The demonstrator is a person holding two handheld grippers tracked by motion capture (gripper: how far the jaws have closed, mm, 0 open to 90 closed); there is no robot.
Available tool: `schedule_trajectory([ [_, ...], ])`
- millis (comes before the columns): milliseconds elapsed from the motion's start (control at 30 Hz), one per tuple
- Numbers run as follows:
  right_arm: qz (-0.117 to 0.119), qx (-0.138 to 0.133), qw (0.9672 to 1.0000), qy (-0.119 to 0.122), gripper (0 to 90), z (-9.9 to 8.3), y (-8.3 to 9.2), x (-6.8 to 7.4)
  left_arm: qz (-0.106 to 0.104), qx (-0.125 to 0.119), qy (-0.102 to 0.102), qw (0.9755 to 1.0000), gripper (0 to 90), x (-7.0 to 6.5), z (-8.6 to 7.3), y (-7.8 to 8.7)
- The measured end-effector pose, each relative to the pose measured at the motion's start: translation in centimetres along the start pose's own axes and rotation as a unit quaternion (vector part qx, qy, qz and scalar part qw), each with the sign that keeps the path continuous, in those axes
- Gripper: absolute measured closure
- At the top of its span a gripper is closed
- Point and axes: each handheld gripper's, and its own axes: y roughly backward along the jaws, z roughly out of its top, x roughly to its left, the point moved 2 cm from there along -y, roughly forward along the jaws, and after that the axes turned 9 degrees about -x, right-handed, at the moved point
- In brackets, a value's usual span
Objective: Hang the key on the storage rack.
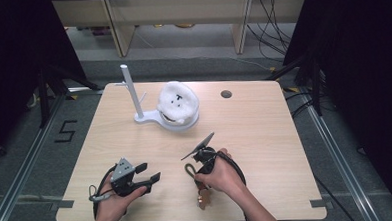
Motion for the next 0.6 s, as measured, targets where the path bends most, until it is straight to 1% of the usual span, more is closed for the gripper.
schedule_trajectory([
  [67, 0.002, 0.003, 1.0, -0.002, 53.6, 0.0, -0.16, 0.18, -0.001, -0.001, 0.001, 1.0, 34.2, 0.01, -0.04, -0.02],
  [100, 0.005, 0.012, 0.9999, 0.008, 53.1, -0.03, -0.49, 0.44, 0.0, -0.002, 0.003, 1.0, 34.2, -0.01, -0.07, 0.0],
  [133, 0.005, 0.012, 0.9999, 0.008, 53.1, -0.03, -0.49, 0.44, 0.0, -0.002, 0.003, 1.0, 34.1, -0.01, -0.07, 0.0],
  [167, -0.007, 0.019, 0.9997, 0.01, 53.1, -0.06, -0.69, 0.74, 0.0, 0.0, 0.0, 1.0, 34.1, 0.04, -0.07, 0.04],
  [267, -0.014, 0.018, 0.9996, 0.016, 54.4, -0.02, -0.91, 1.0, -0.002, -0.003, 0.001, 1.0, 34.1, 0.08, -0.1, 0.06],
  [300, -0.026, 0.021, 0.9992, 0.022, 57.1, 0.01, -0.96, 0.96, 0.0, -0.001, -0.001, 1.0, 34.1, 0.11, -0.1, 0.14],
  [333, -0.029, 0.022, 0.9991, 0.023, 58.2, 0.01, -0.95, 0.91, 0.001, -0.001, 0.0, 1.0, 34.1, 0.11, -0.11, 0.17],
  [367, -0.03, 0.02, 0.999, 0.027, 60.6, 0.05, -0.92, 0.83, 0.001, -0.002, 0.002, 1.0, 34.1, 0.11, -0.11, 0.18],
  [400, -0.027, 0.023, 0.999, 0.028, 63.2, 0.03, -0.82, 0.85, 0.002, -0.001, 0.001, 1.0, 34.1, 0.14, -0.12, 0.19],
  [433, -0.027, 0.023, 0.999, 0.028, 63.2, 0.03, -0.82, 0.85, 0.002, -0.001, 0.001, 1.0, 34.1, 0.14, -0.12, 0.19],
  [467, -0.03, 0.026, 0.9986, 0.033, 65.6, 0.01, -0.8, 0.73, -0.001, -0.003, 0.002, 1.0, 34.1, 0.18, -0.15, 0.14],
  [500, -0.032, 0.026, 0.9987, 0.029, 67.2, -0.09, -0.75, 0.58, -0.001, -0.003, 0.002, 1.0, 34.1, 0.19, -0.18, 0.11],
  [533, -0.032, 0.024, 0.9986, 0.035, 67.6, -0.11, -0.75, 0.34, -0.002, -0.003, 0.002, 1.0, 34.1, 0.19, -0.2, 0.1],
  [567, -0.032, 0.024, 0.9986, 0.035, 67.6, -0.11, -0.75, 0.34, -0.002, -0.003, 0.002, 1.0, 34.1, 0.19, -0.2, 0.1],
  [600, -0.031, 0.026, 0.9989, 0.025, 67.9, -0.13, -0.68, 0.3, 0.001, -0.001, 0.001, 1.0, 34.1, 0.19, -0.2, 0.13],
])
